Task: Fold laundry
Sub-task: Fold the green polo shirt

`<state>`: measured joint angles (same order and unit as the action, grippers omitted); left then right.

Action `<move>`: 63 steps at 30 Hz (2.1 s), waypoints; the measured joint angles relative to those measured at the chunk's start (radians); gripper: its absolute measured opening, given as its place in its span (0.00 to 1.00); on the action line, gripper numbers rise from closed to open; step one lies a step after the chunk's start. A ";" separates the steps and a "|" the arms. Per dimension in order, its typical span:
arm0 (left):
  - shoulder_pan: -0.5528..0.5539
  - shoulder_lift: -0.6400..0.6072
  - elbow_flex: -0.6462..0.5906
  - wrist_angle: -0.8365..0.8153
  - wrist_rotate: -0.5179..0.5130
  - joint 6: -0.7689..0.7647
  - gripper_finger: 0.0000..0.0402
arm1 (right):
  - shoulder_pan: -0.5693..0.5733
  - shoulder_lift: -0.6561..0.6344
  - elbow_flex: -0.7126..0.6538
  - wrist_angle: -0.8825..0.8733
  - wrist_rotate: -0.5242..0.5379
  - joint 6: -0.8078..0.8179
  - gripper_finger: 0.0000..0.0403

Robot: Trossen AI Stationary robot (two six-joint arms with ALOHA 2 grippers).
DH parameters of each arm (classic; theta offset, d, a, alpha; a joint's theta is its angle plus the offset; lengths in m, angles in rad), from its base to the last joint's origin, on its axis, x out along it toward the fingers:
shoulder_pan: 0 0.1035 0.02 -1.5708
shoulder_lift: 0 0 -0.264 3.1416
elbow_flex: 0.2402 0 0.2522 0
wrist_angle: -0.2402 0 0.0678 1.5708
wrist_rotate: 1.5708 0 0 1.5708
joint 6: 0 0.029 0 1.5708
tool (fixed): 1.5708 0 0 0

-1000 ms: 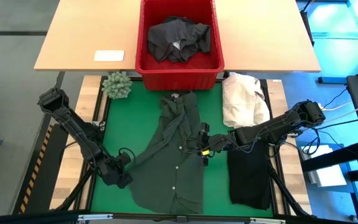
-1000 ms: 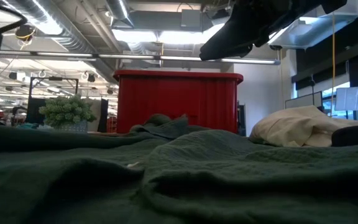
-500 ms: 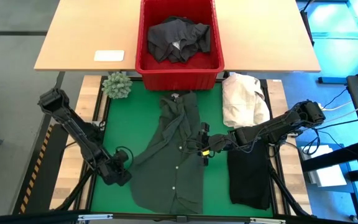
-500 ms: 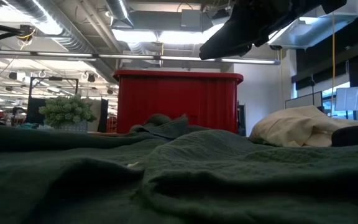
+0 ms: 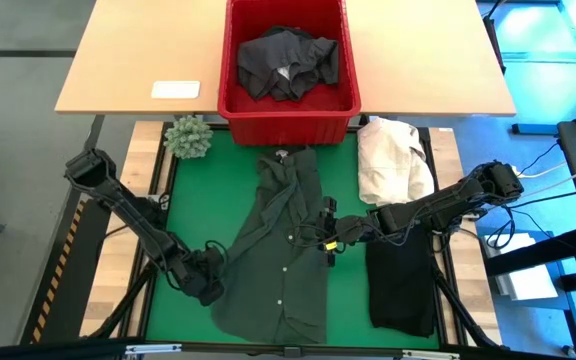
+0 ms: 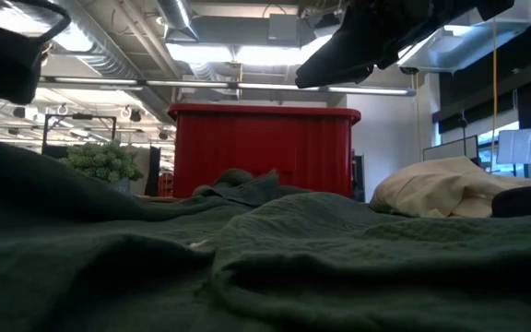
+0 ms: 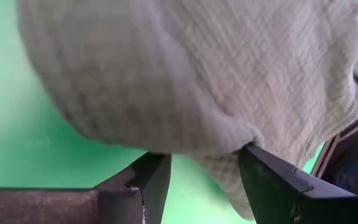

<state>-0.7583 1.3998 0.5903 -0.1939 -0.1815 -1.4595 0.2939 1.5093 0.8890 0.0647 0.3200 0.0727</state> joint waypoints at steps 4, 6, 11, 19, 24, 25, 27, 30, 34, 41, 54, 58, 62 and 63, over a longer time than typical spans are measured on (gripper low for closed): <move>-0.001 -0.001 0.000 0.008 -0.019 0.024 0.43 | 0.000 0.000 0.000 0.002 0.000 0.000 0.39; -0.001 -0.001 0.000 0.009 -0.019 0.030 0.40 | 0.000 0.000 0.000 0.002 0.000 0.000 0.39; -0.001 -0.001 0.000 0.022 -0.024 0.049 0.28 | 0.000 0.000 0.000 0.002 0.000 0.000 0.39; 0.026 -0.001 0.000 0.199 -0.045 0.199 0.15 | 0.000 0.000 0.000 0.019 0.000 0.000 0.39; 0.049 -0.001 0.000 0.260 -0.037 0.290 0.13 | 0.000 0.000 0.000 0.023 0.000 0.000 0.39; 0.053 -0.001 0.000 0.260 -0.034 0.293 0.12 | 0.000 0.000 0.000 0.023 0.000 0.000 0.39; 0.061 -0.001 0.000 0.261 -0.018 0.294 0.10 | 0.000 0.000 0.000 0.023 0.000 0.000 0.39; 0.071 -0.001 0.000 0.267 0.007 0.295 0.04 | 0.000 0.000 0.000 0.024 0.000 0.000 0.39; 0.074 -0.001 0.000 0.337 0.018 0.348 0.01 | 0.000 0.000 0.000 0.032 0.000 0.000 0.39; 0.107 -0.001 0.004 0.436 0.066 0.433 0.01 | 0.000 0.000 0.000 0.054 0.000 0.000 0.39; 0.222 0.156 0.261 0.117 0.273 0.566 0.00 | 0.000 0.000 0.000 0.078 0.011 0.000 0.39; 0.243 0.264 0.382 0.060 0.340 0.621 0.00 | 0.000 0.000 0.000 0.089 0.011 0.000 0.39; 0.262 0.349 0.480 0.001 0.361 0.633 0.00 | 0.000 0.000 0.000 0.107 0.012 0.000 0.39; 0.267 0.365 0.499 -0.010 0.367 0.635 0.00 | 0.000 0.000 0.000 0.107 0.012 0.000 0.39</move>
<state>-0.4911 1.7646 1.0898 -0.2039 0.1860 -0.8249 0.2939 1.5095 0.8890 0.1720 0.3317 0.0731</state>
